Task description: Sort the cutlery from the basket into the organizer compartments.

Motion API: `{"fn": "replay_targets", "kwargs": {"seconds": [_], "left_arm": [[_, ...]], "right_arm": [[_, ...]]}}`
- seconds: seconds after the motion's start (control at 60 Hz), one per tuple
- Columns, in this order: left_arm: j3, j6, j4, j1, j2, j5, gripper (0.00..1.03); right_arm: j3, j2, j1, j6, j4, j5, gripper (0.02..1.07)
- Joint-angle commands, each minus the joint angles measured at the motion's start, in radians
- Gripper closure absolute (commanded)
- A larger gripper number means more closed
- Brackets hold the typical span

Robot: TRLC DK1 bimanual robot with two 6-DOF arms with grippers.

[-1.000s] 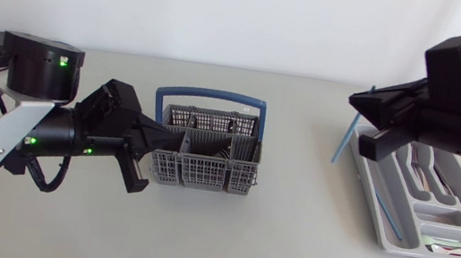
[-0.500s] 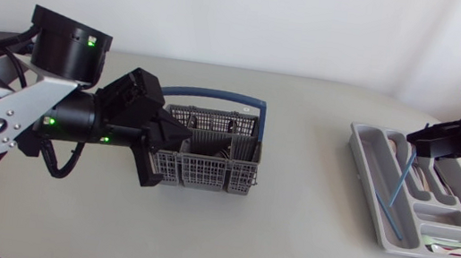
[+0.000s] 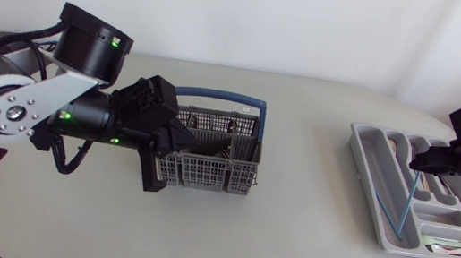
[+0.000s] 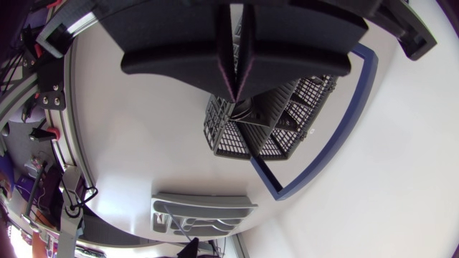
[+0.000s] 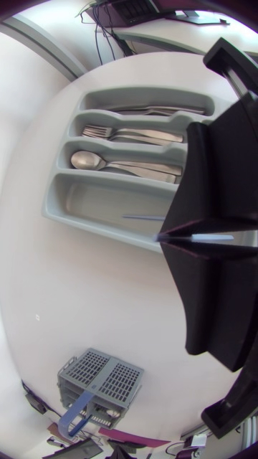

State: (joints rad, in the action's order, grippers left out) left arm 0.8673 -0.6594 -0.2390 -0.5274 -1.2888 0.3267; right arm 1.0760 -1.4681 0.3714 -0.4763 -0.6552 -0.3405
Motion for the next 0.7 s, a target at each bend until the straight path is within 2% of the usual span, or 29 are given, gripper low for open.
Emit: {"fn": "replay_targets", "kwargs": {"seconds": [0.0, 0.5, 0.6, 0.683], "left_arm": [[0.042, -0.046, -0.022, -0.011, -0.018, -0.003, 1.00], [0.079, -0.144, -0.140, -0.036, -0.050, -0.003, 1.00], [0.076, -0.171, -0.154, -0.034, -0.044, -0.002, 1.00], [0.078, -0.180, -0.160, -0.033, -0.044, -0.002, 1.00]], "right_arm": [[0.029, -0.066, 0.012, -0.016, -0.006, -0.003, 1.01], [0.016, -0.307, 0.012, 0.021, 0.169, 0.023, 0.99], [0.012, -0.330, 0.017, 0.025, 0.209, 0.044, 0.85], [-0.002, -0.333, 0.017, 0.025, 0.230, 0.061, 0.79]]}}
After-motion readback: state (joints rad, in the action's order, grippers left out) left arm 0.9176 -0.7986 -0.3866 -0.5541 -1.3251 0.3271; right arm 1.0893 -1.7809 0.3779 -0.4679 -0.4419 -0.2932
